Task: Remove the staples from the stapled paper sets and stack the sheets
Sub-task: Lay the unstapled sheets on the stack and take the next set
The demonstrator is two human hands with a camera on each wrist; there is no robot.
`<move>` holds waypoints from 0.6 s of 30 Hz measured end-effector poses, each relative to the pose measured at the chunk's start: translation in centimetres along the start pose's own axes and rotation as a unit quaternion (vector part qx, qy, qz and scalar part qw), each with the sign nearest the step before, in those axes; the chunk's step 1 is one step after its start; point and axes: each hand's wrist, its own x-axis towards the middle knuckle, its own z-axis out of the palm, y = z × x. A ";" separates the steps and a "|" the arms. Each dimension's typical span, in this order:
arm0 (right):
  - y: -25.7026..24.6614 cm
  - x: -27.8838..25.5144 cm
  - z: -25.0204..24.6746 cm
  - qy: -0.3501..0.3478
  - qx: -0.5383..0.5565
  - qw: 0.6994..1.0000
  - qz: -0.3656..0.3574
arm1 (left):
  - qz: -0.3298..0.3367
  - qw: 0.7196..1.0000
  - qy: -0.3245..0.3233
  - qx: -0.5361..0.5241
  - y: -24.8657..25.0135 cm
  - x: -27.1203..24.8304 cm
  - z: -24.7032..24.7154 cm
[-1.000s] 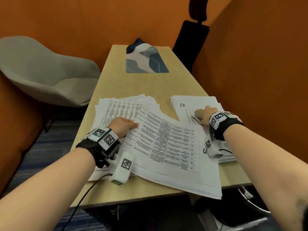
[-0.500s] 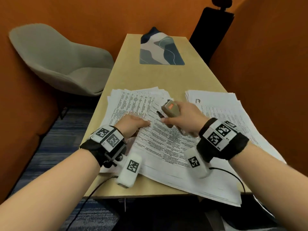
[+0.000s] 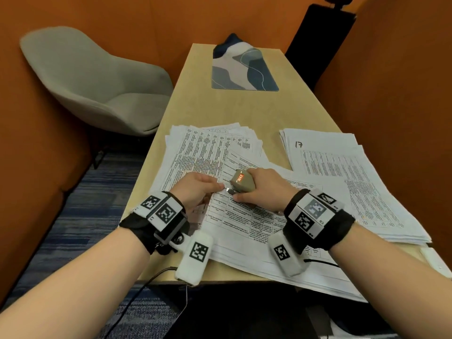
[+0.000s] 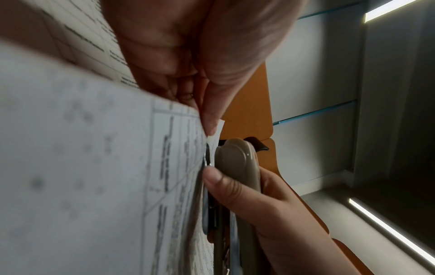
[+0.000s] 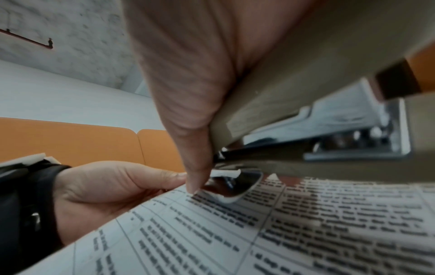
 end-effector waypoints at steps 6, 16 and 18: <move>0.0 0.2 0.3 -0.005 0.003 1.000 -0.016 | -0.017 0.999 0.014 -0.028 0.0 -0.3 0.3; 0.1 0.4 0.8 0.041 -0.016 0.998 -0.038 | -0.035 0.997 0.035 -0.066 -0.4 -0.2 0.9; 0.1 0.4 0.9 0.049 -0.021 0.998 -0.041 | -0.038 0.996 0.039 -0.072 -0.4 -0.2 1.0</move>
